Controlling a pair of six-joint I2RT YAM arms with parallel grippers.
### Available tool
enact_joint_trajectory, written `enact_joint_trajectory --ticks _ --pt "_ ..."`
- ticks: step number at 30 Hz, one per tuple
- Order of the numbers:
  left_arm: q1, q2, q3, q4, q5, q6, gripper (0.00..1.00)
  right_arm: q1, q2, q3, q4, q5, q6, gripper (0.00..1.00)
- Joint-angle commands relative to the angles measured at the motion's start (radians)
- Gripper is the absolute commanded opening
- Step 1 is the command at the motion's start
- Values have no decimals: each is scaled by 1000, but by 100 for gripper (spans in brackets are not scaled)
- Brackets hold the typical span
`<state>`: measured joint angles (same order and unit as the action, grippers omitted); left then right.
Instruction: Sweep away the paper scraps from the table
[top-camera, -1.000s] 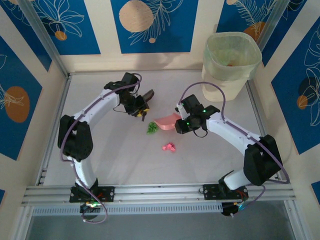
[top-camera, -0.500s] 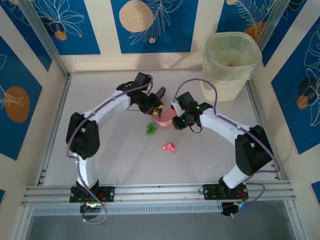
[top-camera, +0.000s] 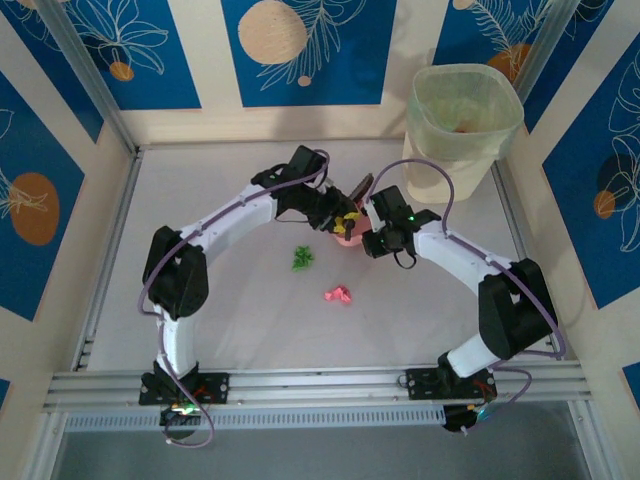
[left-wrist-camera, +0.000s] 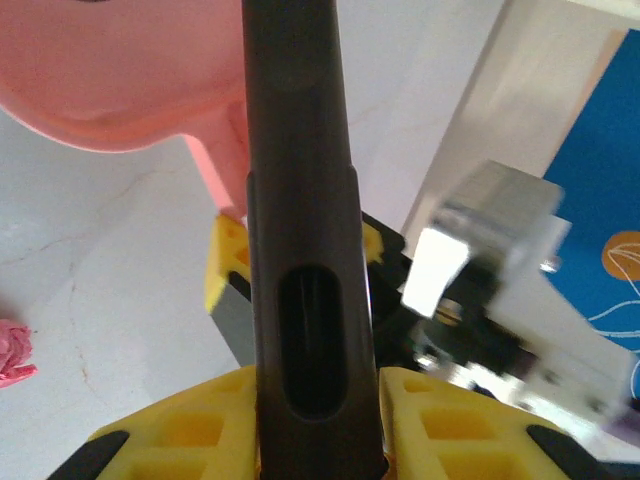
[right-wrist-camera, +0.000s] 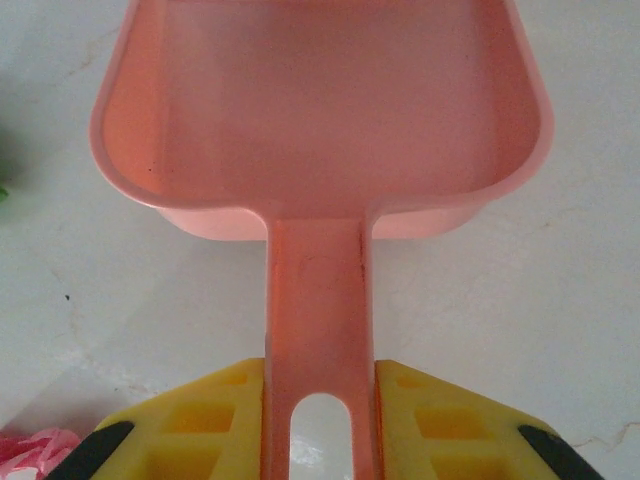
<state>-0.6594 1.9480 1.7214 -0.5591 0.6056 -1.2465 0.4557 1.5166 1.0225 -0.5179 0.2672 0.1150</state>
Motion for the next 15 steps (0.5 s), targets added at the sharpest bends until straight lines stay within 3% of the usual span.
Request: enact_joint_trajectory --ticks 1,9,15 --pt "20 -25 36 -8 8 58 0 -2 -18 -31 22 29 21 0" --pt "55 101 223 119 -56 99 0 -18 6 -49 38 76 38 0" --pt "55 299 447 81 12 131 0 -20 19 -63 43 89 37 0"
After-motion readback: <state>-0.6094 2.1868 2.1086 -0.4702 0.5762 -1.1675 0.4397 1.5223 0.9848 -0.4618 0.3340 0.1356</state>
